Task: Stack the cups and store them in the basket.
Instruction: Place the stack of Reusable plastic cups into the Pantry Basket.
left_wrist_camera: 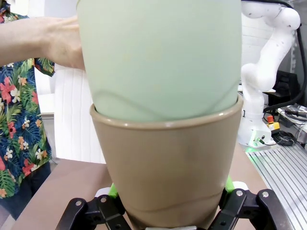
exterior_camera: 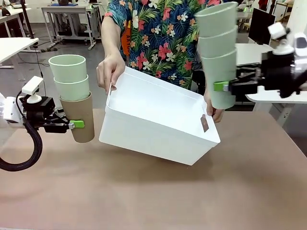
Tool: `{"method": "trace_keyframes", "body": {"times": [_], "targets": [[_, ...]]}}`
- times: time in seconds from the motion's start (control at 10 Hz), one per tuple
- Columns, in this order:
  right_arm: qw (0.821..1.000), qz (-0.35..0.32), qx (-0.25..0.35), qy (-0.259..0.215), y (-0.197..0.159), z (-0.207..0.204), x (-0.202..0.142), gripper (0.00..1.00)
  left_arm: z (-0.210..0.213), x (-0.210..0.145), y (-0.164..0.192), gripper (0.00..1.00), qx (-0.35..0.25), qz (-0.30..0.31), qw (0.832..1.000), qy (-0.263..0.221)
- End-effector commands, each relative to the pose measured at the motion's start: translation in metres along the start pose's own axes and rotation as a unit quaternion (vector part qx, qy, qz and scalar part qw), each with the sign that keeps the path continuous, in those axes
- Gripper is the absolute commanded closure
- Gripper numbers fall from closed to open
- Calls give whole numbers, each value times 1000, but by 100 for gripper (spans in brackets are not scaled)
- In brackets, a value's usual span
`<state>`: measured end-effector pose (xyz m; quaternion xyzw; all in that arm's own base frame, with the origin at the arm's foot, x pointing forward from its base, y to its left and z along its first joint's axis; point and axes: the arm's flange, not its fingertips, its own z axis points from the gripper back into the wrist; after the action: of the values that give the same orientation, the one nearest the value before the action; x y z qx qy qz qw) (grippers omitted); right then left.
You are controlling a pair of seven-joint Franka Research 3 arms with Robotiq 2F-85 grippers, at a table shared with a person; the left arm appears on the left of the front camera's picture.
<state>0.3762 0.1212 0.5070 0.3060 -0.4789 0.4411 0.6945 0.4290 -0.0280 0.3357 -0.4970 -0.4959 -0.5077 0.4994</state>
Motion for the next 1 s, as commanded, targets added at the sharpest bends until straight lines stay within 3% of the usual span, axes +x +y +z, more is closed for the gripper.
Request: {"method": "trace_keyframes", "body": {"times": [0.0,0.3,0.9], "targets": [[997,-7,-4,78,-5,-35,33,14,0,6,-1,15,-2,-1,1000,-3],[986,3,-22,164,5,-75,38,14,0,6,-1,15,-2,-1,1000,-3],[956,7,-32,291,11,-137,-14,14,0,6,-1,15,-2,-1,1000,-3]]}}
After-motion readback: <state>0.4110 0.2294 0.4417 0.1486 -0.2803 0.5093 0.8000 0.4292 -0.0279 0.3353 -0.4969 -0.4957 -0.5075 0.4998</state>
